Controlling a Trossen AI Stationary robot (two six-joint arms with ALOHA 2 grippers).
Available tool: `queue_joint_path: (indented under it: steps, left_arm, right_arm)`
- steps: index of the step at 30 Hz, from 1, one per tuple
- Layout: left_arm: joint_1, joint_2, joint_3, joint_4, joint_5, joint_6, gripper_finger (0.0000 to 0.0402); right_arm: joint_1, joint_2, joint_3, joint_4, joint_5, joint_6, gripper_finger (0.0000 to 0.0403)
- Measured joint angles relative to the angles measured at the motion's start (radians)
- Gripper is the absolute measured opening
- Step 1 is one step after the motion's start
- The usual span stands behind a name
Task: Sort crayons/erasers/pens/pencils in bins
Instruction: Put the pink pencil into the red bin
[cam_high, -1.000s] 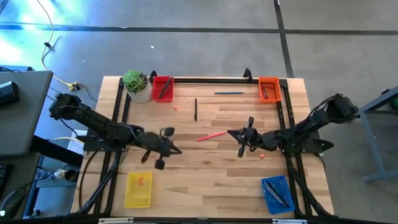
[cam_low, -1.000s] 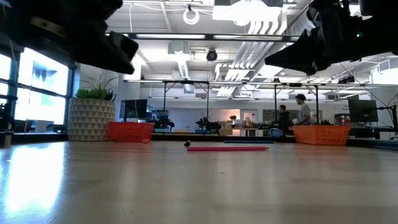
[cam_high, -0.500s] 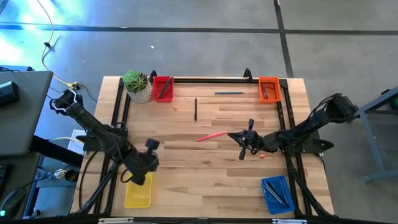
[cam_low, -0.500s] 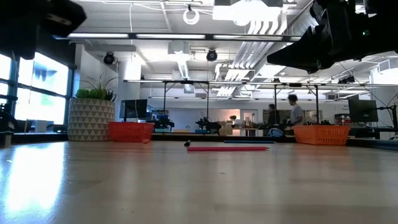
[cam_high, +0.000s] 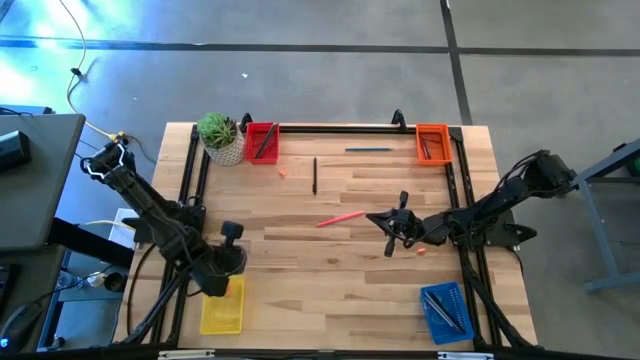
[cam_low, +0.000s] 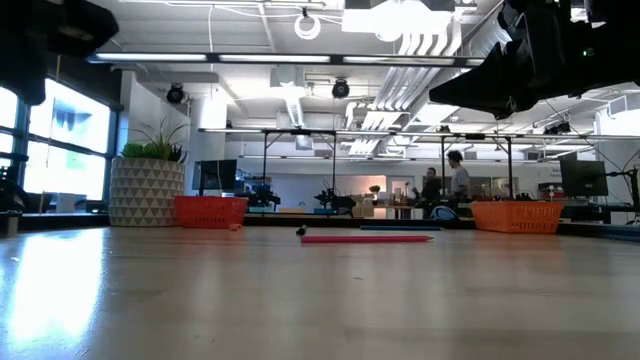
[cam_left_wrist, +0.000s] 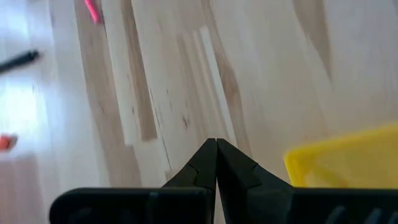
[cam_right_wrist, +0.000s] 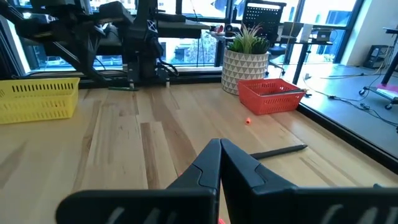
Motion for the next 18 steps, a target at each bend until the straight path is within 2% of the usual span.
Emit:
queue_joint_path:
  steps: [12, 18]
  left_arm:
    - [0.299, 0.010, -0.084, 0.480, 0.187, 0.322, 0.0000]
    - [0.370, 0.110, -0.084, 0.723, 0.176, 0.374, 0.0004]
  right_arm:
    - [0.000, 0.000, 0.000, 0.000, 0.000, -0.003, 0.0000]
    - [0.000, 0.000, 0.000, 0.000, 0.000, -0.003, 0.0000]
